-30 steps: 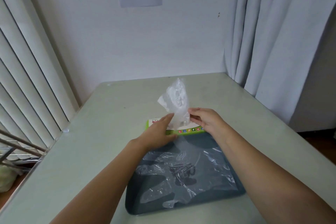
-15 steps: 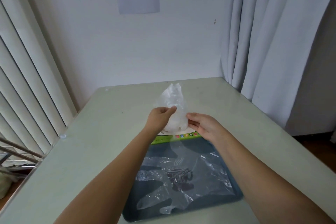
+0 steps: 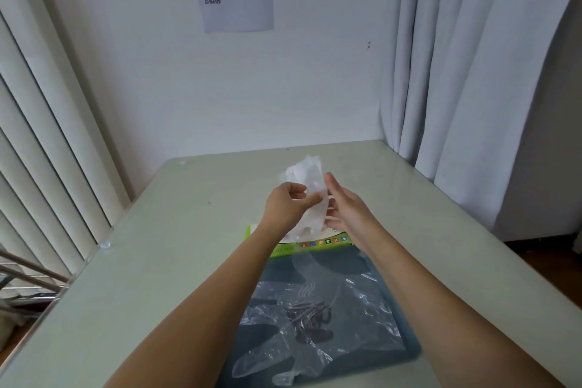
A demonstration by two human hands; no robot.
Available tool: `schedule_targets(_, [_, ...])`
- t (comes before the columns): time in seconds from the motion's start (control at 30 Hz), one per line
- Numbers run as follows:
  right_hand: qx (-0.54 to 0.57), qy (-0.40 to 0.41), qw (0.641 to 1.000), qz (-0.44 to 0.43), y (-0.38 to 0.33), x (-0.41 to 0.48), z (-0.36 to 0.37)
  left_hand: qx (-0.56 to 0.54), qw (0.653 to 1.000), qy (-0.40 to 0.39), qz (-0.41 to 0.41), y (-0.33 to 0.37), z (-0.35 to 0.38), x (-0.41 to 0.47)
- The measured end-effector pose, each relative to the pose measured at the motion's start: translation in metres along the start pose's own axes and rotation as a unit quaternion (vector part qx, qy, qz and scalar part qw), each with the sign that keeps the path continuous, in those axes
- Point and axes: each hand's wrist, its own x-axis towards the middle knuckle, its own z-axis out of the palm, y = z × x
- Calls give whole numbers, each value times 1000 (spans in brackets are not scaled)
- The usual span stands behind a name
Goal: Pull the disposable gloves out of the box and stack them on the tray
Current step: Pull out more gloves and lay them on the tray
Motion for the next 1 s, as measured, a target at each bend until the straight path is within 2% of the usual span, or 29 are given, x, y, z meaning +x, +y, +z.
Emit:
schedule_targets(0.1, [-48, 77, 994, -57, -1, 1, 4, 32, 999, -4, 19, 0, 5, -6])
schedule_targets(0.2, [-87, 152, 975, -140, -5, 0, 2, 15, 1000, 10, 26, 2, 6, -11])
schedule_targets(0.3, [-75, 199, 963, -164, -12, -5, -4, 1, 999, 40, 33, 7, 3, -15])
schedule_targets(0.4, [-49, 178, 969, -167, -18, -9, -7, -39, 997, 58, 33, 15, -1, -20])
schedule_targets(0.53, [-32, 118, 976, -179, -27, -25, -7, -93, 994, 39, 33, 27, -4, -25])
schedule_targets(0.7, [-60, 112, 982, -139, -28, -30, -2, -136, 990, 14, 30, 30, -8, -29])
schedule_targets(0.87, [-16, 133, 985, -107, -19, -26, -10, -103, 993, 47, 20, 22, -19, -25])
schedule_targets(0.93, [42, 139, 986, -87, -14, -22, -23, -48, 995, 85, 7, 10, -27, -21])
schedule_targets(1.0, [147, 149, 976, -57, -8, -16, -39, 15, 993, 117, -13, -7, -37, -18])
